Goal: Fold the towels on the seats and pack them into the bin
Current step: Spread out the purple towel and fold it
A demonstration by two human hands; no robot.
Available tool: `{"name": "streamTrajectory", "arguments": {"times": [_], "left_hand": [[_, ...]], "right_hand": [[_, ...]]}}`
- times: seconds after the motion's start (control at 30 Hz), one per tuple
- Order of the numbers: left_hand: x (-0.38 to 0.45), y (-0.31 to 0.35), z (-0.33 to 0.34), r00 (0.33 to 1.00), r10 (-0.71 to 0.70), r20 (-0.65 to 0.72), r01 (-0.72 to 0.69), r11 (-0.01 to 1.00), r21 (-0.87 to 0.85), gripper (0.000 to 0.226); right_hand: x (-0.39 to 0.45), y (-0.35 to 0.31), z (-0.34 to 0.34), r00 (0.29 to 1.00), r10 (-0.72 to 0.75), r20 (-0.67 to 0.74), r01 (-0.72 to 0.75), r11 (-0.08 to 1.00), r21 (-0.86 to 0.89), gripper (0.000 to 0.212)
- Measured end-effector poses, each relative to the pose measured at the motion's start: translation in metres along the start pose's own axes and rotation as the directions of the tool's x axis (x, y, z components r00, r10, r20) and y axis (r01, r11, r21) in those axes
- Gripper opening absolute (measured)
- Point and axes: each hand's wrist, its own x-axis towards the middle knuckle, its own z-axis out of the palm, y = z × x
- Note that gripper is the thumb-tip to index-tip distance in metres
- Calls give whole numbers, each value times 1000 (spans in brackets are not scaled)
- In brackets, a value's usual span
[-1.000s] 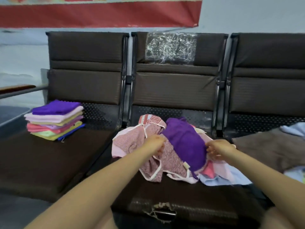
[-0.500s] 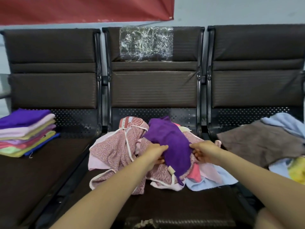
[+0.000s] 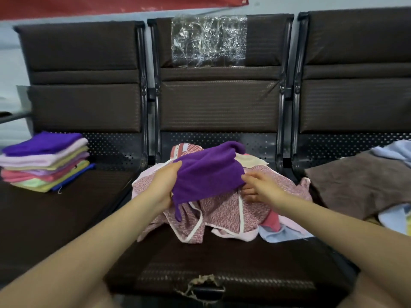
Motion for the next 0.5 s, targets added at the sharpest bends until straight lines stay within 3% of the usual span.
{"name": "streamTrajectory", "arguments": {"times": [0.1, 0.17, 0.23, 0.3, 0.37, 0.5], "left_hand": [[-16, -6, -29, 1000, -16, 11, 15, 996, 88, 24], [-27, -12, -43, 999, -35, 36, 31, 995, 100, 24], [-35, -20, -51, 998, -45, 42, 40, 994, 101, 21], [-40, -27, -56, 998, -54, 37, 47, 987, 155, 19], [-44, -33, -59, 997, -65, 46, 54, 977, 207, 18], [-50, -36, -54, 994, -53, 95, 28, 969, 244, 19]], "right_hand": [[4, 0, 12, 995, 101, 7, -99, 952, 289, 10], [9, 0, 17, 989, 135, 62, -149, 908, 391, 14], [13, 3, 22, 976, 169, 136, -204, 929, 310, 18], [12, 3, 27, 958, 203, 204, -244, 948, 203, 5], [13, 4, 31, 952, 194, 235, -235, 958, 164, 13], [10, -2, 39, 988, 125, 93, -136, 983, 124, 17]]}}
